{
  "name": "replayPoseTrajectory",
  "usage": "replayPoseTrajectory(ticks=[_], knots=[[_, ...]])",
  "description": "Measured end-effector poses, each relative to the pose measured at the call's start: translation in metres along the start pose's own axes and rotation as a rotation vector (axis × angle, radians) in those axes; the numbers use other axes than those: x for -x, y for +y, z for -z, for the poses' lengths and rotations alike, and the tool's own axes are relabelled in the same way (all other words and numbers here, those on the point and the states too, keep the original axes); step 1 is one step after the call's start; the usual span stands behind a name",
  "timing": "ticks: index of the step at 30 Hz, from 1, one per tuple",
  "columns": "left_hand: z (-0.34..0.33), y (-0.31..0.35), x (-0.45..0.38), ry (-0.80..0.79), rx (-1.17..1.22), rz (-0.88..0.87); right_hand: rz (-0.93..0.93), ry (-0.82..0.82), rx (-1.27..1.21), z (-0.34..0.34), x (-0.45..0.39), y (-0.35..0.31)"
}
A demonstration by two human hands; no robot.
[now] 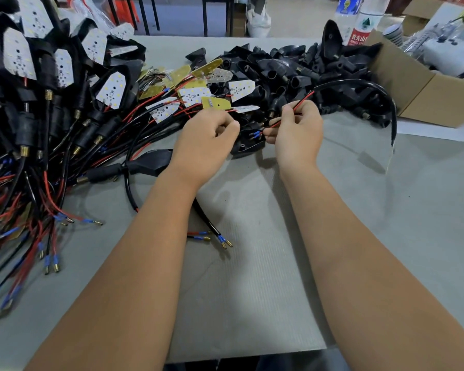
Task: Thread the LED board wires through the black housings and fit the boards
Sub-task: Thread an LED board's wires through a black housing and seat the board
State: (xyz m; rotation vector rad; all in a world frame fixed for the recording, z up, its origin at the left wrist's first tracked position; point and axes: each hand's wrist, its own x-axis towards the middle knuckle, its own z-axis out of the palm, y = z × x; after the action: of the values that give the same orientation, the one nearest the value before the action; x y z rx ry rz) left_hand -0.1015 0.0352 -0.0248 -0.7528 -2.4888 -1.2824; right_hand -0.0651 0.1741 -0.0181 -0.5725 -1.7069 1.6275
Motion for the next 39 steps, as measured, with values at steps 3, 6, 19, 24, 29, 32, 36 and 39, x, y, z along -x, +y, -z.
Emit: replayPoseTrajectory(ticks=[3,6,19,24,29,32,36,39], knots=[[-0.002,0.001,0.003,-0.094,0.093,0.028,0.035,-0.003,0.096,0.0,0.0,0.001],[0.0,0.006,0.004,-0.106,0.226,0.071,0.073,-0.018,0.178,0.0,-0.001,0.002],[-0.002,-0.003,0.002,-0.209,0.023,-0.043,0.084,-0.176,0.222,0.003,0.0,-0.001],[-0.003,-0.003,0.001,-0.228,0.002,-0.088,0.102,-0.264,0.144,0.004,0.001,-0.004],[-0.005,-0.004,0.001,-0.222,-0.164,-0.011,0.135,-0.287,0.122,0.005,0.003,-0.004],[-0.005,-0.003,0.0,-0.181,-0.211,0.031,0.182,-0.275,0.164,0.003,0.005,-0.004],[-0.002,-0.001,0.0,-0.075,-0.168,0.077,0.22,-0.195,0.151,0.001,0.005,-0.005],[0.0,0.0,-0.001,0.006,-0.08,0.129,0.182,-0.189,0.139,0.002,0.002,-0.004]])
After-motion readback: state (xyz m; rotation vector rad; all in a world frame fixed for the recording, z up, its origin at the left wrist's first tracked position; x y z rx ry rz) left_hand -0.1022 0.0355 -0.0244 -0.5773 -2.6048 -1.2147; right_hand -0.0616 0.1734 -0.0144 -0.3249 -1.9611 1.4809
